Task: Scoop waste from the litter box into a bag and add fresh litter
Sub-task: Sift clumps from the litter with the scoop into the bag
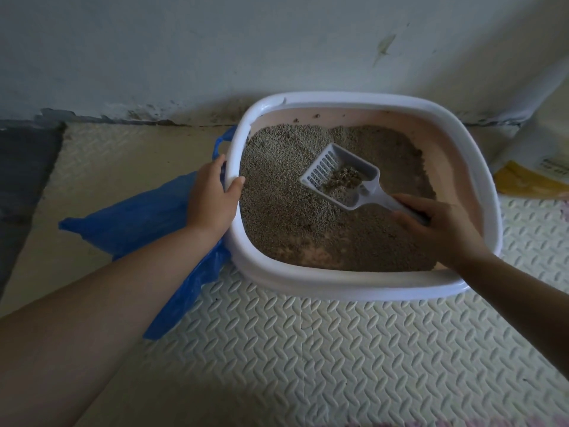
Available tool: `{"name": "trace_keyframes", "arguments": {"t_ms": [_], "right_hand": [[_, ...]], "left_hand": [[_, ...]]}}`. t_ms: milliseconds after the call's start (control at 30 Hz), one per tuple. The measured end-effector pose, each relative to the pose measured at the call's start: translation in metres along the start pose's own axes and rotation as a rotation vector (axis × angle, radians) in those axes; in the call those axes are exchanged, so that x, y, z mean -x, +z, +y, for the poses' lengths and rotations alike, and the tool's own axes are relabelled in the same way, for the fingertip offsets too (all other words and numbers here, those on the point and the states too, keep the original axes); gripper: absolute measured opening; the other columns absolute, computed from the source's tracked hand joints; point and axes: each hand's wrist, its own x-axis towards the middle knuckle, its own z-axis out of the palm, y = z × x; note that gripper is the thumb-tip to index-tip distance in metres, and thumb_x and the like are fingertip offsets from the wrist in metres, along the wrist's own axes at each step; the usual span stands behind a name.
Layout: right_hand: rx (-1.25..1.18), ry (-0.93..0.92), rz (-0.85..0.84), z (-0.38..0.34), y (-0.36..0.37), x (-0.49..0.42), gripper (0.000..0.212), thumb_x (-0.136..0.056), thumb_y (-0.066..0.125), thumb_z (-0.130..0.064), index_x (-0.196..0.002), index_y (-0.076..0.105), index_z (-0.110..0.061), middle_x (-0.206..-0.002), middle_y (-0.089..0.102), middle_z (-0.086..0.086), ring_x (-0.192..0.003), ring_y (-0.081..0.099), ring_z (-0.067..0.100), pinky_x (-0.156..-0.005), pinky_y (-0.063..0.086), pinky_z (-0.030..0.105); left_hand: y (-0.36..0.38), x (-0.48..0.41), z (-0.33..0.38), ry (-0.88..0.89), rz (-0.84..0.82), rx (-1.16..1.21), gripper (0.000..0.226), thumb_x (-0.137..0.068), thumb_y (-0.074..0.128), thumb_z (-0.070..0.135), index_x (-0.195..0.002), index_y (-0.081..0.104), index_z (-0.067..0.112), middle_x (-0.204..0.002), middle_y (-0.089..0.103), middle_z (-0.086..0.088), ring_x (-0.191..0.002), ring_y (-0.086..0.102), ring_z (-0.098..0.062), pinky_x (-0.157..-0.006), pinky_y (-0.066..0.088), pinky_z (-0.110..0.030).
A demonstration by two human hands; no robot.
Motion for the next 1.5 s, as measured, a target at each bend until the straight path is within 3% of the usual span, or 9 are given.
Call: {"name": "trace_keyframes", "arguments": {"t_ms": [300, 467, 567, 733, 800, 900, 1067, 1233, 1500], "right_hand": [[0.055, -0.054, 0.018, -0.005, -0.002, 0.002, 0.037, -0.089, 0.057, -0.035, -0.125, 0.060, -0.031, -0.076, 0.064, -0.015, -0.063, 0.055, -0.003, -0.058, 0.040, 0.025], [0.036, -0.033, 0.042, -0.006, -0.006, 0.002, 0.036, -0.088, 0.056, -0.036, -0.123, 0.062, -0.028, -0.075, 0.066, -0.007, -0.065, 0.060, 0.010, -0.058, 0.044, 0.027], [0.004, -0.028, 0.065, -0.007, -0.012, 0.001, 0.033, -0.089, 0.057, -0.033, -0.121, 0.062, -0.031, -0.082, 0.070, -0.004, -0.072, 0.064, 0.017, -0.068, 0.051, 0.035], [-0.054, 0.013, 0.092, -0.010, -0.022, -0.001, 0.040, -0.078, 0.052, -0.054, -0.113, 0.058, -0.036, -0.089, 0.068, -0.001, -0.078, 0.064, 0.025, -0.074, 0.053, 0.049], [-0.093, 0.085, 0.111, -0.006, -0.023, -0.003, 0.036, -0.081, 0.060, -0.045, -0.111, 0.060, -0.026, -0.086, 0.066, 0.000, -0.074, 0.063, 0.016, -0.072, 0.055, 0.038], [-0.083, 0.137, 0.137, -0.001, -0.027, -0.001, 0.021, -0.087, 0.064, -0.026, -0.106, 0.061, -0.018, -0.080, 0.061, -0.003, -0.069, 0.056, 0.002, -0.058, 0.041, 0.004], [-0.022, 0.159, 0.121, 0.003, -0.034, 0.012, 0.014, -0.086, 0.065, -0.028, -0.098, 0.059, -0.025, -0.079, 0.062, -0.012, -0.071, 0.058, -0.001, -0.061, 0.038, 0.010], [0.002, 0.222, 0.154, 0.010, -0.046, 0.023, 0.016, -0.087, 0.063, -0.035, -0.099, 0.061, -0.024, -0.082, 0.066, -0.004, -0.076, 0.062, 0.016, -0.069, 0.048, 0.036], [0.224, 0.248, 0.061, -0.017, -0.026, 0.045, 0.019, -0.096, 0.045, -0.038, -0.103, 0.050, -0.022, -0.073, 0.055, -0.008, -0.059, 0.050, 0.008, -0.050, 0.033, 0.022]], "left_hand": [[0.001, 0.000, 0.000, 0.012, 0.008, 0.007, 0.053, -0.095, 0.054, 0.030, -0.143, 0.037, 0.017, -0.135, 0.047, -0.004, -0.103, 0.044, -0.004, -0.082, 0.037, -0.023], [0.000, -0.001, 0.000, 0.027, 0.016, -0.009, 0.052, -0.095, 0.055, 0.029, -0.142, 0.039, 0.016, -0.135, 0.047, -0.006, -0.115, 0.049, -0.016, -0.086, 0.035, -0.024], [0.000, -0.001, -0.001, 0.027, 0.015, -0.004, 0.052, -0.095, 0.055, 0.029, -0.142, 0.039, 0.016, -0.135, 0.047, -0.006, -0.114, 0.049, -0.016, -0.085, 0.037, -0.025], [0.000, 0.000, 0.000, 0.035, 0.011, 0.003, 0.052, -0.095, 0.055, 0.028, -0.142, 0.039, 0.016, -0.134, 0.047, -0.006, -0.110, 0.048, -0.012, -0.084, 0.037, -0.025], [0.000, 0.000, 0.000, 0.032, 0.011, 0.009, 0.052, -0.095, 0.055, 0.029, -0.142, 0.039, 0.016, -0.134, 0.047, -0.006, -0.109, 0.048, -0.012, -0.084, 0.037, -0.025], [0.000, 0.001, 0.001, 0.021, 0.004, 0.005, 0.053, -0.095, 0.054, 0.030, -0.143, 0.037, 0.017, -0.136, 0.046, -0.005, -0.110, 0.048, -0.011, -0.083, 0.037, -0.024], [-0.001, 0.002, 0.002, 0.020, 0.003, -0.009, 0.052, -0.096, 0.053, 0.030, -0.144, 0.036, 0.017, -0.135, 0.046, -0.005, -0.103, 0.044, -0.006, -0.081, 0.037, -0.024], [0.000, 0.001, 0.000, 0.025, 0.003, 0.001, 0.052, -0.095, 0.054, 0.030, -0.143, 0.037, 0.017, -0.135, 0.047, -0.006, -0.106, 0.048, -0.011, -0.082, 0.039, -0.026], [0.002, 0.000, -0.001, 0.034, -0.005, 0.005, 0.052, -0.095, 0.054, 0.031, -0.142, 0.039, 0.015, -0.133, 0.048, -0.006, -0.109, 0.050, -0.014, -0.082, 0.040, -0.028]]}}
